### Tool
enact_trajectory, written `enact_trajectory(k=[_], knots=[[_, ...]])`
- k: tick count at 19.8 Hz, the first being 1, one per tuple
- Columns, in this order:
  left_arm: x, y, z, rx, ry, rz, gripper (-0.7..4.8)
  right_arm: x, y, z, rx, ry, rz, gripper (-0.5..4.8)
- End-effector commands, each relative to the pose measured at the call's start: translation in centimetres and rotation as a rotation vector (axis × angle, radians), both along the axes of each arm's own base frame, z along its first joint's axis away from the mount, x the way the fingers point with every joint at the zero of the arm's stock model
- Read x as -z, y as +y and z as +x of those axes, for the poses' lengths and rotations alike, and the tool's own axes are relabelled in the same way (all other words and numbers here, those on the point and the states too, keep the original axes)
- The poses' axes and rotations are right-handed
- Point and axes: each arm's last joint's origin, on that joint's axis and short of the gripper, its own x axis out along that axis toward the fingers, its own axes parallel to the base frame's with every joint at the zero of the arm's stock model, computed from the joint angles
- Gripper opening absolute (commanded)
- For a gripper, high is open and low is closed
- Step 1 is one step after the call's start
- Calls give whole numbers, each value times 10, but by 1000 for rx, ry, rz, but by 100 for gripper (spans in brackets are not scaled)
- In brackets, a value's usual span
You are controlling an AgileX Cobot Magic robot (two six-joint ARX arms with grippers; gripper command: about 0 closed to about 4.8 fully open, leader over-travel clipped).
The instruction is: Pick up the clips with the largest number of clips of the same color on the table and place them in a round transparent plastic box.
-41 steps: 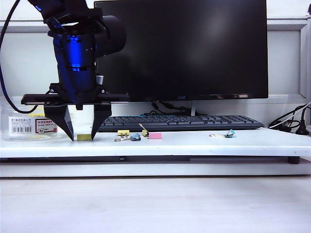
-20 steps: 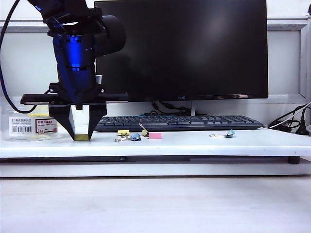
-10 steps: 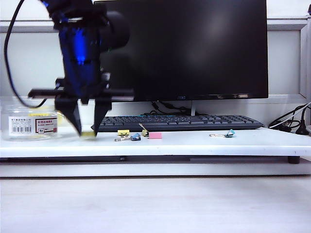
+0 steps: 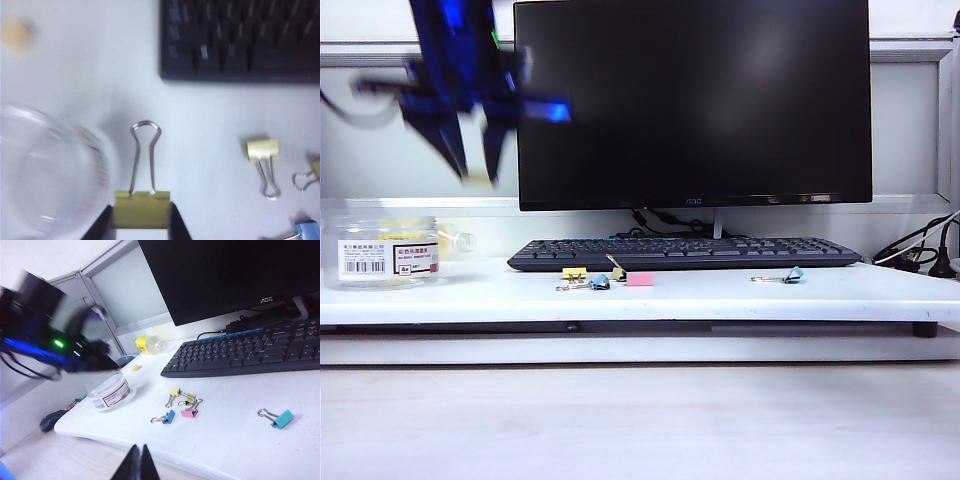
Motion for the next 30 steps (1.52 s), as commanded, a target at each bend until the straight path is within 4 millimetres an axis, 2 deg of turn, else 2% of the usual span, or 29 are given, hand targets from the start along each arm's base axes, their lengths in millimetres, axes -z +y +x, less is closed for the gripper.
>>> enact_trajectory(k=[1, 4, 9, 12, 15, 19, 20, 21, 26, 30], knots=[[-17, 15, -6, -15, -26, 18, 62, -1, 0, 0, 1, 2, 1, -6], [-15, 36, -3, -58, 40, 60, 62, -1, 0, 0, 1, 4, 1, -6], [-11, 44, -2, -47, 76, 105, 62, -1, 0, 0, 1, 4, 1, -6], [-4, 63, 3, -74, 136, 69, 63, -1, 0, 0, 1, 4, 1, -6], [-2, 71, 6, -86, 145, 75, 63, -1, 0, 0, 1, 4, 1, -6], [-3, 73, 10, -75, 126, 64, 68, -1, 0, 0, 7, 4, 1, -6], [-1, 73, 11, -78, 130, 64, 109, -1, 0, 0, 7, 4, 1, -6], [1, 73, 13, -77, 137, 67, 123, -1, 0, 0, 7, 4, 1, -6], [13, 73, 24, -80, 153, 76, 124, -1, 0, 0, -3, 5, 0, -6], [13, 72, 26, -77, 133, 75, 126, -1, 0, 0, -3, 4, 0, -6]])
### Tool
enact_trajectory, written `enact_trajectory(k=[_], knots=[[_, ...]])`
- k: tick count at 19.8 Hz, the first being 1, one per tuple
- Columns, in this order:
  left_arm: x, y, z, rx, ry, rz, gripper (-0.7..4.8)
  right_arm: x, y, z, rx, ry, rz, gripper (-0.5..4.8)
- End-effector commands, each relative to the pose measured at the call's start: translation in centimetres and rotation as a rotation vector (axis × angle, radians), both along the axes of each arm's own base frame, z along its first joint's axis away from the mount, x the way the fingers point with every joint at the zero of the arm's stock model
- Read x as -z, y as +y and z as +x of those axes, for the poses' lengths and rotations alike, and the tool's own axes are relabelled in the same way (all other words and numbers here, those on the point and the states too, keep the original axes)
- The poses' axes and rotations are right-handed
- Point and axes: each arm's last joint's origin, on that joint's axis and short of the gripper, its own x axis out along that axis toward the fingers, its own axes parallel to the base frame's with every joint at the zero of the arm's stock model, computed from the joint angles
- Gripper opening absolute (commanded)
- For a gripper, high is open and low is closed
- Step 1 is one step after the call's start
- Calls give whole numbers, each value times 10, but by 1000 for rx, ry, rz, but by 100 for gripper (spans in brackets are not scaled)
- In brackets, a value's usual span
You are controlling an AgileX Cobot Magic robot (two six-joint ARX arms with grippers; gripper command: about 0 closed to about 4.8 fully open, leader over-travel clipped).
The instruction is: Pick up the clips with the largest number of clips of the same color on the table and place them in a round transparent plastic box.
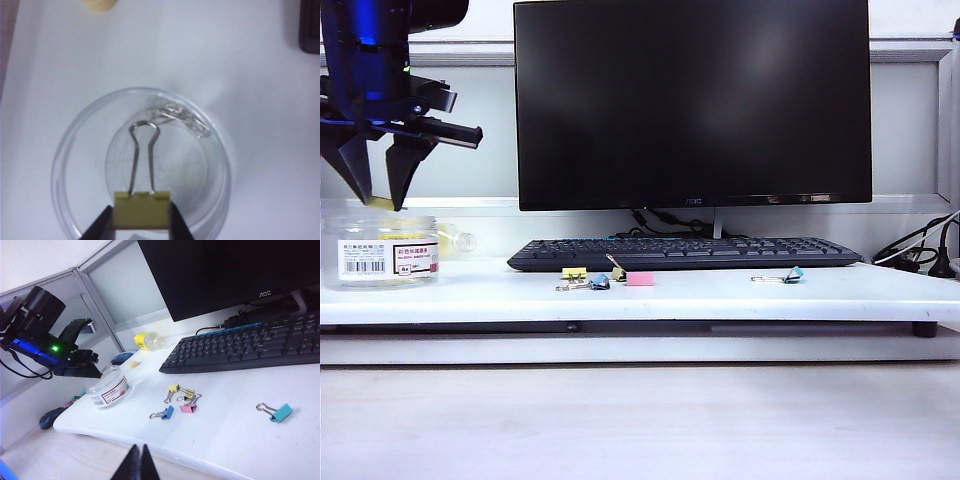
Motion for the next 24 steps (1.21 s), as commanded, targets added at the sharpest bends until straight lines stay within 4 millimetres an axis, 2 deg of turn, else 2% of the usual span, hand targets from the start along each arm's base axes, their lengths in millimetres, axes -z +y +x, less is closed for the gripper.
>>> enact_trajectory(k=[1, 3, 12, 16, 19, 21, 24], knots=[[-3, 0, 2, 9, -27, 1, 134, -2, 0, -1, -3, -13, 2, -6], [-3, 0, 2, 9, -29, 5, 230, -2, 0, -1, -3, -13, 2, -6], [-3, 0, 1, 19, -13, -5, 230, -2, 0, -1, -4, -12, 2, -6], [-3, -3, 0, 79, 11, -96, 230, -1, 0, 0, -10, 3, -1, -6], [-6, -9, -2, 177, 32, -248, 229, 2, 0, 0, -10, 31, -5, -6], [-7, -17, -2, 255, 48, -378, 230, 2, 0, 0, -9, 31, -5, -6], [-12, -45, -5, 334, -20, -418, 229, 2, 0, 0, -9, 31, -4, -6]])
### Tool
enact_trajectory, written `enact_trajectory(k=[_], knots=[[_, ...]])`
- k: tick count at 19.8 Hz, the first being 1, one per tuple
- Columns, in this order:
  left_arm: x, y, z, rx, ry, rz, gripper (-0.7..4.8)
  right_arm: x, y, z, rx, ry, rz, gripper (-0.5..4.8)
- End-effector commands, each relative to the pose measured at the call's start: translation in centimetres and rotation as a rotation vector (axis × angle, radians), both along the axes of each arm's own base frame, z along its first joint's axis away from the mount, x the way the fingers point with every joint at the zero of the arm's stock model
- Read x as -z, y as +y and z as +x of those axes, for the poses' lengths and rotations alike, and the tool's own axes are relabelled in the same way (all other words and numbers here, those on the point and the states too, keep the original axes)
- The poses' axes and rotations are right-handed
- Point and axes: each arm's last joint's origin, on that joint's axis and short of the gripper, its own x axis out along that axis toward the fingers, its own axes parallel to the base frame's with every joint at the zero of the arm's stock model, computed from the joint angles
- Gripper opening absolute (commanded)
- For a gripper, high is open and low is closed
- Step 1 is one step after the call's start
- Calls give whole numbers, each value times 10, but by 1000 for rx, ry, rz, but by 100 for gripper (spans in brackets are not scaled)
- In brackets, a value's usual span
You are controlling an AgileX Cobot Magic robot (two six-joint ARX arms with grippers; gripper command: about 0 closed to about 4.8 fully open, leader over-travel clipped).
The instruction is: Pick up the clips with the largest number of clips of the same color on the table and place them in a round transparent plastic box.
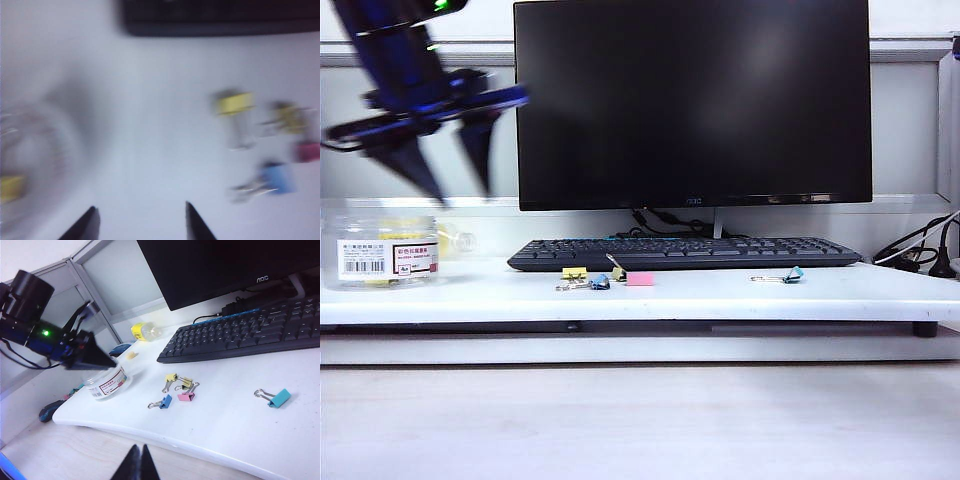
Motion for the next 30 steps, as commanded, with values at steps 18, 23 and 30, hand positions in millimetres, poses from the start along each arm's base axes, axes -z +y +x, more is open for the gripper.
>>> enact_trajectory(k=[18, 23, 30], knots=[[49, -74, 21, -118, -49, -115, 274, -2, 0, -1, -5, -14, 2, -6], [53, -95, 14, -144, -132, -41, 274, -2, 0, -1, -6, -14, 2, -6], [62, -103, 27, -180, -145, -26, 274, -2, 0, -1, -8, -14, 2, -6]])
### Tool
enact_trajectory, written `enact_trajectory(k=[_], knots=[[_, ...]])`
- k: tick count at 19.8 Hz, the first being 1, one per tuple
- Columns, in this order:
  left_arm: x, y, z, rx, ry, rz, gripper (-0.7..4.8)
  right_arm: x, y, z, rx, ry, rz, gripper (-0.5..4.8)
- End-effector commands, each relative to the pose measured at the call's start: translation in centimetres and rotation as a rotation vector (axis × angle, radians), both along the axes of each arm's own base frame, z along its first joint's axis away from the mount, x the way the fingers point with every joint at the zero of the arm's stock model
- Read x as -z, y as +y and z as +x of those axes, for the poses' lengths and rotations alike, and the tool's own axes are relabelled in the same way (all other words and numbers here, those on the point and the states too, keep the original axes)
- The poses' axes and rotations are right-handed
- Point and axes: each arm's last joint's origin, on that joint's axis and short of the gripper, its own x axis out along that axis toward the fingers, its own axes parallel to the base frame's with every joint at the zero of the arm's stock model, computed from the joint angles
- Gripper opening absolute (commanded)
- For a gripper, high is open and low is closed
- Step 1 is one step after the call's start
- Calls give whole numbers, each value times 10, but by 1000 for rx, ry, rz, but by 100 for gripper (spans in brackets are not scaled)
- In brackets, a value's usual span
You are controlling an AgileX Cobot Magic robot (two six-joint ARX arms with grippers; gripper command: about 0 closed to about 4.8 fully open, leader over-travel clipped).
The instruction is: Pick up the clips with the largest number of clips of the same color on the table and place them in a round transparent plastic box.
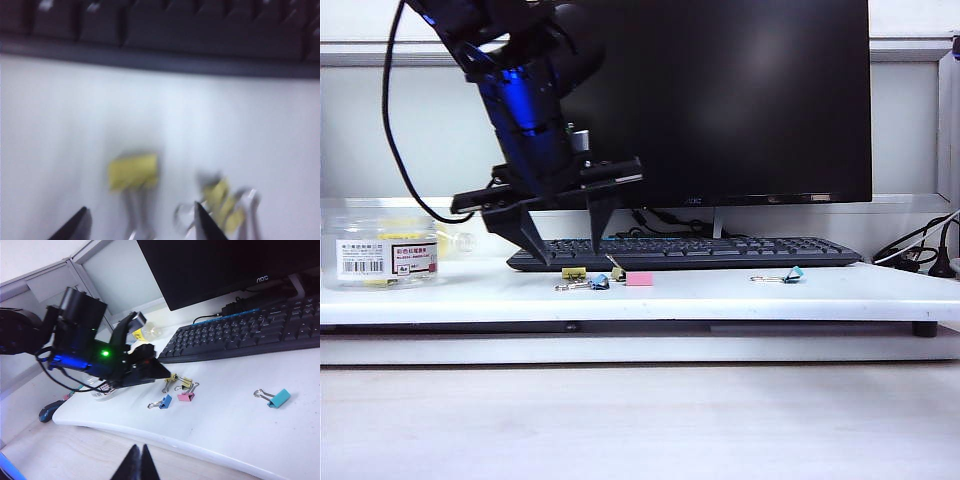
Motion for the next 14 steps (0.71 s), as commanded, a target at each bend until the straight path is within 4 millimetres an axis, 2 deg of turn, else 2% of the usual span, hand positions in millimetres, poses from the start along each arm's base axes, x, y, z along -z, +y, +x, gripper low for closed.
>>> enact_trajectory(k=[1, 9, 14], knots=[[-3, -8, 10, -4, -17, -7, 274, -2, 0, -1, -9, -14, 2, -6], [5, -7, 6, -22, 50, 73, 271, -2, 0, -1, -8, -14, 2, -6], [5, -7, 7, -71, 49, 30, 268, -2, 0, -1, -9, -15, 2, -6]])
